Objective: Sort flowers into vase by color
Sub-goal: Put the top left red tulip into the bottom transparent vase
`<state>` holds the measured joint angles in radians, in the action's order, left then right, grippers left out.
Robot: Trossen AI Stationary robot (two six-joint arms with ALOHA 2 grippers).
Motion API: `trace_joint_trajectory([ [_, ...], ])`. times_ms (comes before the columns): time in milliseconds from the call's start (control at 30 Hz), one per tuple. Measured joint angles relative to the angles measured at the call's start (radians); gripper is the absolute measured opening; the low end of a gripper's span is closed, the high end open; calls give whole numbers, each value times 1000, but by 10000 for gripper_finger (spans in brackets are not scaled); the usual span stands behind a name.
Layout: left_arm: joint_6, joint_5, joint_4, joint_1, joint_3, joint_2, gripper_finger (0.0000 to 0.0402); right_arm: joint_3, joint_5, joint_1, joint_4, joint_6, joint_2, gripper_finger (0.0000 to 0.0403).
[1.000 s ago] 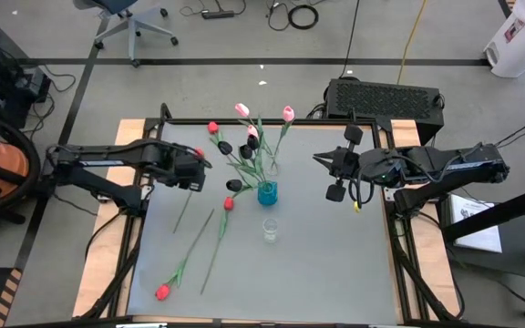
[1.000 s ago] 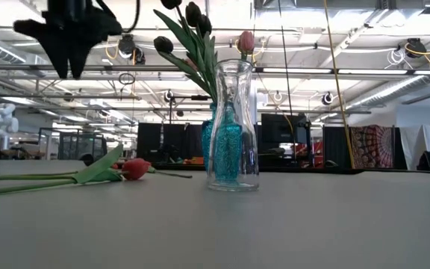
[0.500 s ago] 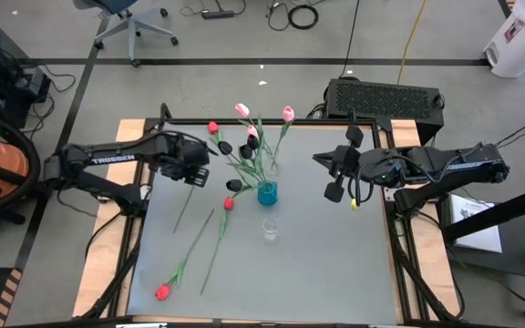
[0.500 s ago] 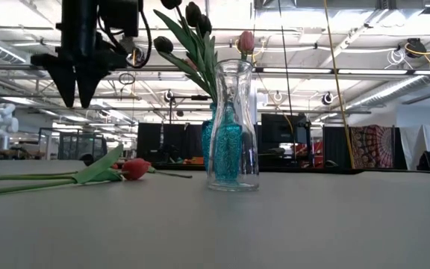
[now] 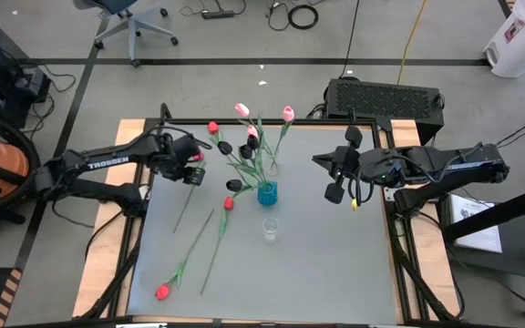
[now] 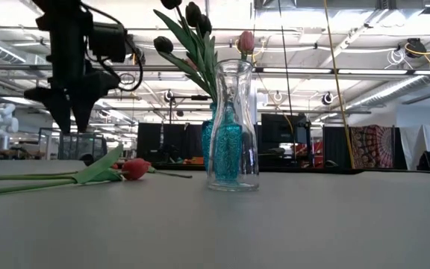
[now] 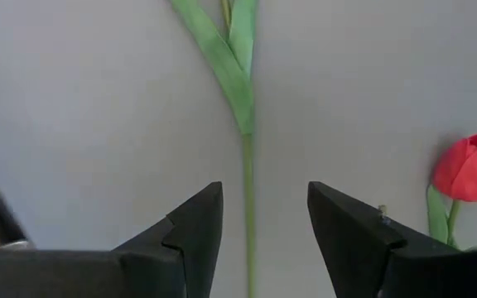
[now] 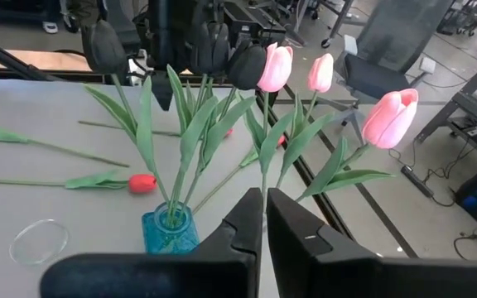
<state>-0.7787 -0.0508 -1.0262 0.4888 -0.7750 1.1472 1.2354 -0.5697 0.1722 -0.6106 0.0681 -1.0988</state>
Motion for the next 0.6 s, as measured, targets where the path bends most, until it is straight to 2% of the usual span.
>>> trace_joint_trajectory([
  [367, 0, 2, 190, 15, 43, 87, 185, 0, 0, 0, 0, 0, 0, 13],
  [600, 25, 29, 191, 37, 46, 196, 185, 0, -1, 0, 0, 10, 0, 13],
])
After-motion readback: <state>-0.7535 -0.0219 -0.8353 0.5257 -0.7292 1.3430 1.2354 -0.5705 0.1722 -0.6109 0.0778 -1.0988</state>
